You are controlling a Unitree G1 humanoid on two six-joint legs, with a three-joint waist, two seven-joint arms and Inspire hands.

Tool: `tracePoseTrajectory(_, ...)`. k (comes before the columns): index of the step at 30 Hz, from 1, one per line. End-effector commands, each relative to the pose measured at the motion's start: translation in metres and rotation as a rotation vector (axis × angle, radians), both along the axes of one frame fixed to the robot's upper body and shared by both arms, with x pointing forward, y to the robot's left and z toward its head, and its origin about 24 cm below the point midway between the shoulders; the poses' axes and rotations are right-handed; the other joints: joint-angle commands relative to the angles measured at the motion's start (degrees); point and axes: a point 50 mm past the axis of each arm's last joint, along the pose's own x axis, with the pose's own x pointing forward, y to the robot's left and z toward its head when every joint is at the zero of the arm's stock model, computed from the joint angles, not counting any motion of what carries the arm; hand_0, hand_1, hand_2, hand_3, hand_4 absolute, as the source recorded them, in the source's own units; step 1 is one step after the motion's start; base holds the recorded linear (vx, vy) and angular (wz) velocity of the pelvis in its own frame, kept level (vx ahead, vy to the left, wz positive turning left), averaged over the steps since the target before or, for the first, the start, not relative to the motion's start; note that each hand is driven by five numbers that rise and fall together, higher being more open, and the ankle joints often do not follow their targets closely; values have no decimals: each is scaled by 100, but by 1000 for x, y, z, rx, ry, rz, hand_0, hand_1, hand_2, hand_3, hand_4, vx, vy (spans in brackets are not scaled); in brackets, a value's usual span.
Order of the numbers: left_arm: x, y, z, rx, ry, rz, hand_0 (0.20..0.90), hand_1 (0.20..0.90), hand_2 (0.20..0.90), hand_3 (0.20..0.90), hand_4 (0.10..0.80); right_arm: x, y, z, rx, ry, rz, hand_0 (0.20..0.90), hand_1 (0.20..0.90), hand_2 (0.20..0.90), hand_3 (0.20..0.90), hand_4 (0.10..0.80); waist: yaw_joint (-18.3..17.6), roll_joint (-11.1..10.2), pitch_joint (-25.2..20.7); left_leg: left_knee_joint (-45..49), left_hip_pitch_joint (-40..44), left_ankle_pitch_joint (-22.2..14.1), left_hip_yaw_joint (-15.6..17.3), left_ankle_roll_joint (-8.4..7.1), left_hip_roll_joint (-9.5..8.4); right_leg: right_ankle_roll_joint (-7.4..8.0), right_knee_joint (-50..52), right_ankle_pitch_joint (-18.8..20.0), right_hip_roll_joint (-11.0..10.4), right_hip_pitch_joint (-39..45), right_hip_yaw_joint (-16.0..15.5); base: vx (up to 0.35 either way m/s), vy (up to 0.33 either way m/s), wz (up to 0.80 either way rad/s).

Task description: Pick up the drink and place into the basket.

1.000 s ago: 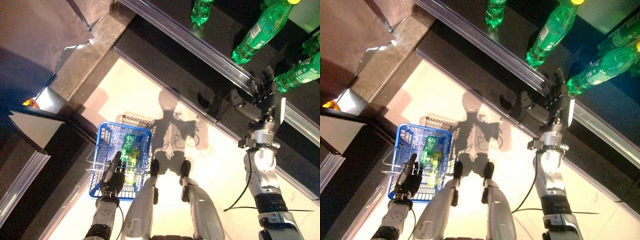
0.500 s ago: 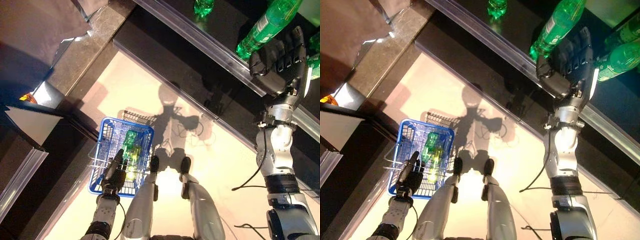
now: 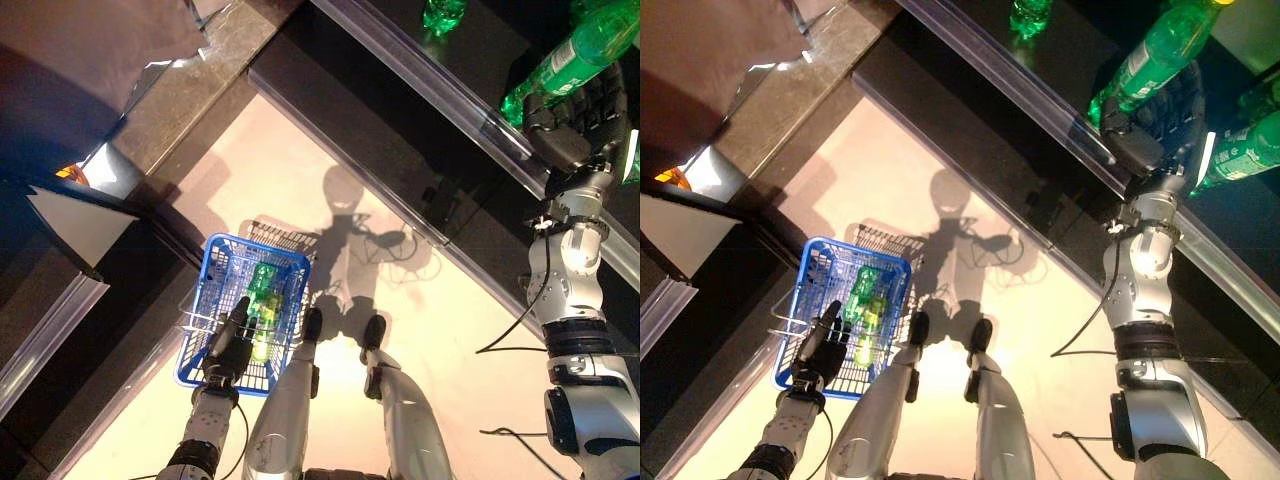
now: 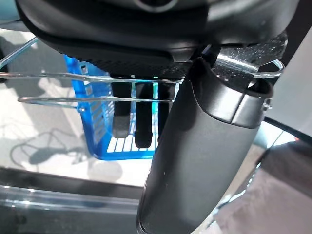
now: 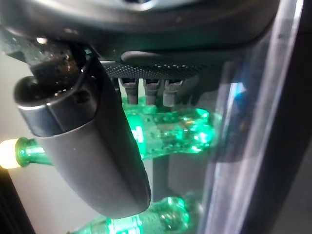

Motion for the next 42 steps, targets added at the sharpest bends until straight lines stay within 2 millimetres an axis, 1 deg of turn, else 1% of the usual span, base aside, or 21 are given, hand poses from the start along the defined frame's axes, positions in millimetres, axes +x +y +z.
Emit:
tracePoseTrajectory(1, 18, 46, 57, 160, -337, 27, 300, 300, 300, 200, 100, -27, -32, 82, -38, -299, -123, 900, 900, 900, 900, 800, 46, 81, -89, 480, -224, -266, -37, 166, -199, 75, 330, -107, 94, 49, 131, 0, -18, 4)
tracePoseTrajectory(6, 20, 51, 61, 168, -344, 19, 300, 300, 300, 200, 100, -29, -45, 88, -34, -294, -193, 900, 900, 900, 900, 800, 77, 72, -89, 477, -309, -253, -56, 165, -192, 84, 371, -97, 98, -50, 107, 3, -16, 4)
tracePoseTrajectory(13, 23, 54, 64, 174, -340, 14, 300, 300, 300, 200, 100, -27, -50, 94, -76, -263, -215, 900, 900, 900, 900, 800, 88, 52, -89, 533, -376, -273, -74, 170, -217, 96, 426, -95, 96, -128, 104, 0, 0, 0)
tracePoseTrajectory(21, 23, 54, 65, 173, -343, -5, 300, 300, 300, 200, 100, -22, -46, 109, -158, -225, -210, 900, 900, 900, 900, 800, 135, 71, -89, 509, -423, -245, -105, 167, -224, 86, 454, -104, 98, -190, 84, 5, 0, 0)
tracePoseTrajectory(22, 22, 53, 64, 173, -339, -6, 300, 300, 300, 200, 100, -21, -45, 109, -168, -217, -212, 900, 900, 900, 900, 800, 143, 74, -89, 521, -394, -295, -111, 162, -224, 91, 479, -154, 98, -166, 88, 0, 0, 0)
tracePoseTrajectory(23, 23, 53, 65, 173, -341, -7, 300, 300, 300, 200, 100, -21, -45, 110, -172, -217, -213, 900, 900, 900, 900, 800, 145, 73, -89, 510, -427, -246, -116, 161, -225, 84, 460, -111, 97, -192, 79, 32, -10, 3)
tracePoseTrajectory(26, 22, 55, 64, 174, -335, -10, 300, 300, 300, 200, 100, -20, -44, 115, -178, -215, -203, 900, 900, 900, 900, 800, 166, 72, -89, 499, -404, -252, -124, 154, -224, 75, 467, -136, 91, -167, 62, 16, -4, 0)
tracePoseTrajectory(27, 21, 55, 63, 174, -331, -12, 300, 300, 300, 200, 100, -19, -42, 116, -190, -212, -188, 900, 900, 900, 900, 800, 184, 74, -89, 503, -371, -290, -138, 153, -232, 76, 492, -178, 90, -146, 55, 0, 0, 0)
tracePoseTrajectory(28, 22, 55, 64, 174, -333, -12, 300, 300, 300, 200, 100, -18, -41, 117, -191, -214, -181, 900, 900, 900, 900, 800, 184, 75, -89, 494, -396, -248, -139, 155, -234, 70, 479, -140, 88, -169, 47, 0, 0, 0)
tracePoseTrajectory(33, 22, 55, 64, 173, -332, -20, 300, 300, 300, 200, 100, -14, -32, 121, -249, -203, -123, 900, 900, 900, 900, 800, 202, 82, -89, 519, -392, -262, -156, 155, -244, 53, 514, -176, 73, -161, 15, 0, 0, 0)
tracePoseTrajectory(36, 21, 54, 62, 174, -326, -26, 300, 300, 300, 200, 100, -13, -29, 122, -259, -203, -113, 900, 900, 900, 900, 800, 215, 88, -89, 562, -357, -322, -160, 153, -245, 55, 558, -237, 58, -120, 0, 40, -4, 1)
tracePoseTrajectory(42, 21, 54, 61, 172, -324, -32, 300, 300, 300, 200, 100, -11, -24, 129, -273, -194, -101, 900, 900, 900, 900, 800, 237, 101, -89, 585, -388, -291, -174, 162, -263, 43, 583, -215, 54, -152, -8, 7, -1, 0)
